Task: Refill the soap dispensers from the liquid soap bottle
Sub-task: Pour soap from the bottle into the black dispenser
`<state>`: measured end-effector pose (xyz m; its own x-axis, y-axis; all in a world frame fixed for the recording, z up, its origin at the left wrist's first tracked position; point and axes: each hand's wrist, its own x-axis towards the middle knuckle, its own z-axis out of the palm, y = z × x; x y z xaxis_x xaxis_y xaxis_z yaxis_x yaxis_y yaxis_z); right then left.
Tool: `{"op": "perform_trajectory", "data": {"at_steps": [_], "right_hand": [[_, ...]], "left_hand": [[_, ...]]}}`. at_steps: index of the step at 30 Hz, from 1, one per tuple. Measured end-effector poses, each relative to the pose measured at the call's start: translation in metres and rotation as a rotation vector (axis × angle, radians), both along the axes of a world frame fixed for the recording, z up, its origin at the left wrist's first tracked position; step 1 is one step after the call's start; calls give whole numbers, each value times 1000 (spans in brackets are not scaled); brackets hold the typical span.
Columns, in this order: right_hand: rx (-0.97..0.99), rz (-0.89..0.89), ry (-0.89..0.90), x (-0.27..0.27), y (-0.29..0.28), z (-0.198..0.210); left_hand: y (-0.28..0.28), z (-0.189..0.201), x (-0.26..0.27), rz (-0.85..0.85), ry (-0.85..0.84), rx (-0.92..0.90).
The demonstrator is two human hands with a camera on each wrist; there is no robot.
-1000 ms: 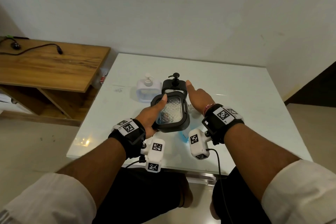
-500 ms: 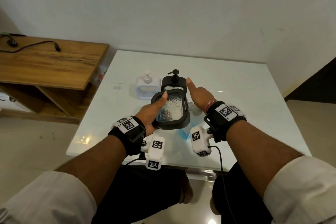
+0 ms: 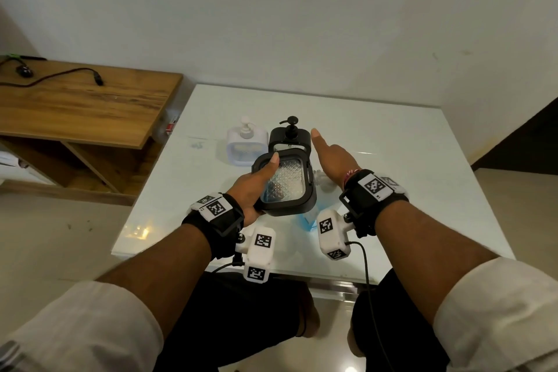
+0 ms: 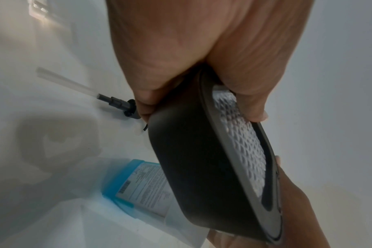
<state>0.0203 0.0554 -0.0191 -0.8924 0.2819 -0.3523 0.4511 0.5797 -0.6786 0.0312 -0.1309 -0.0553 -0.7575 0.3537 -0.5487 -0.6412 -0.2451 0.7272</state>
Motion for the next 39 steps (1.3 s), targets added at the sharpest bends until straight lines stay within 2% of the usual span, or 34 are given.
{"op": "perform_trajectory", "data": {"at_steps": [4,10,19,25,33,39], "right_hand": [[-24,-10,22,2,0,8],[143,29,-63,0,-2,-7],[26,52,3,1,-1,5],[156,51,-30,-2,-2,-10],[24,40,24,7,1,6],[162,78,-55,6,0,0]], "left_hand": [[1,4,0,7,-15,7],[0,1,-1,-4,-12,8],[2,0,-3,-13,-4,26],[0,-2,-6,-27,-1,16],[1,-2,-3,-37,-6,35],[2,-2,-4,-42,-4,45]]}}
